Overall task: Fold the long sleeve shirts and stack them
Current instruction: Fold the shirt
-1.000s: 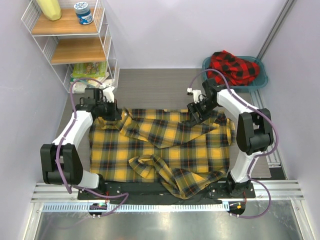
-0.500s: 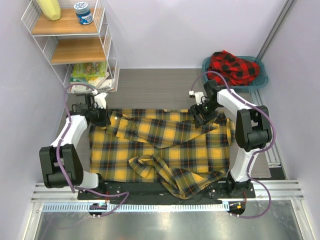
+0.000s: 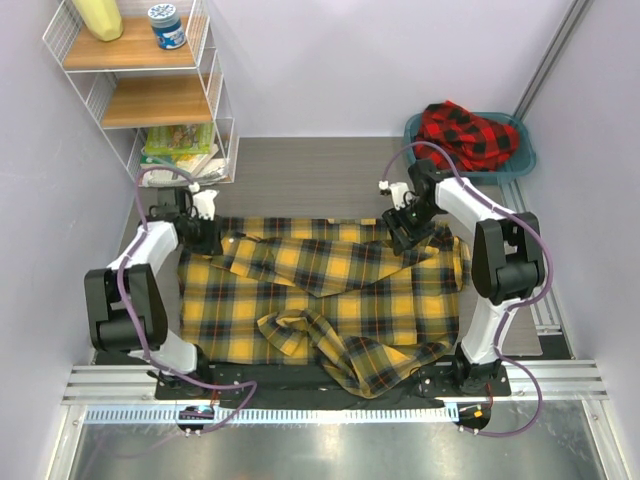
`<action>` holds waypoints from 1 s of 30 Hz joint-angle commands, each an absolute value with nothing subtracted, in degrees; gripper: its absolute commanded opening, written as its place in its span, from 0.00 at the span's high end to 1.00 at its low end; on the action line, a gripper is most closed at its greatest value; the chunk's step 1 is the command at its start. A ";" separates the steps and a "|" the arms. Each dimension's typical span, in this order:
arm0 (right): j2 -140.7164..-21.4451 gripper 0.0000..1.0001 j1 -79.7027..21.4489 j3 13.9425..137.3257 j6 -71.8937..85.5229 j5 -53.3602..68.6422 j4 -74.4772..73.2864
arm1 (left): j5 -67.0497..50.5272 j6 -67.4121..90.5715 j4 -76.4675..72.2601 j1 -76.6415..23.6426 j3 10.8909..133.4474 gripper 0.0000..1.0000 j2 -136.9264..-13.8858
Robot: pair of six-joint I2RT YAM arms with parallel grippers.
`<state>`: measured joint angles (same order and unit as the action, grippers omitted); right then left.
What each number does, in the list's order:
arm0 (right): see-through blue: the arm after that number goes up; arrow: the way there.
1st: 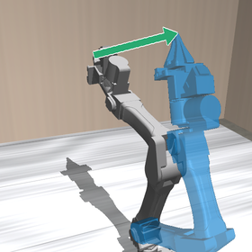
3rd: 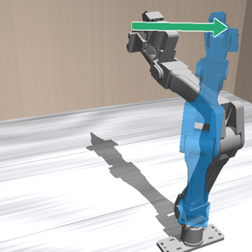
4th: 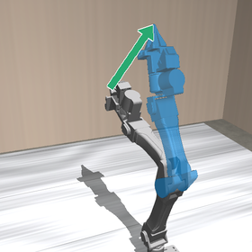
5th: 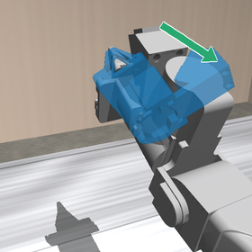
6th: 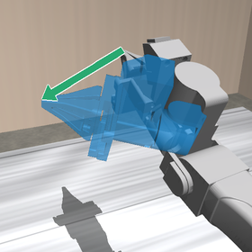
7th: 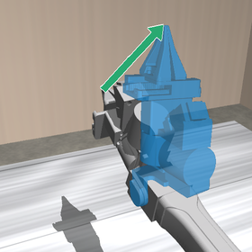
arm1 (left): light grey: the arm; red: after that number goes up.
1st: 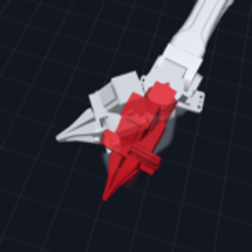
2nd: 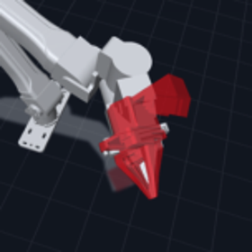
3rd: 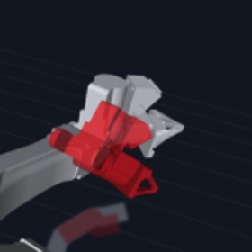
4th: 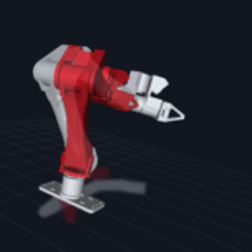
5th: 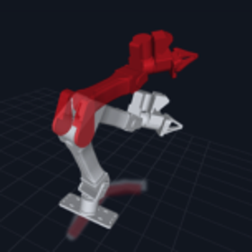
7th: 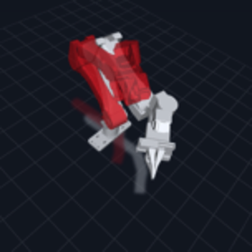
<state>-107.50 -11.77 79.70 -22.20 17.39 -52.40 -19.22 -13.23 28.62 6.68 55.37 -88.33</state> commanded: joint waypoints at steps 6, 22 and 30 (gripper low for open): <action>-102.46 0.51 -11.60 73.39 -24.34 12.22 -49.66 | -17.23 -23.11 35.94 1.67 53.53 0.45 -79.18; -124.71 0.52 -9.93 93.41 -24.35 7.11 -43.59 | -9.49 -22.94 34.45 1.58 70.56 0.67 -109.84; -104.64 0.32 -9.76 92.99 -25.48 22.92 -56.85 | -38.04 -30.58 53.22 -4.19 72.43 0.16 -88.27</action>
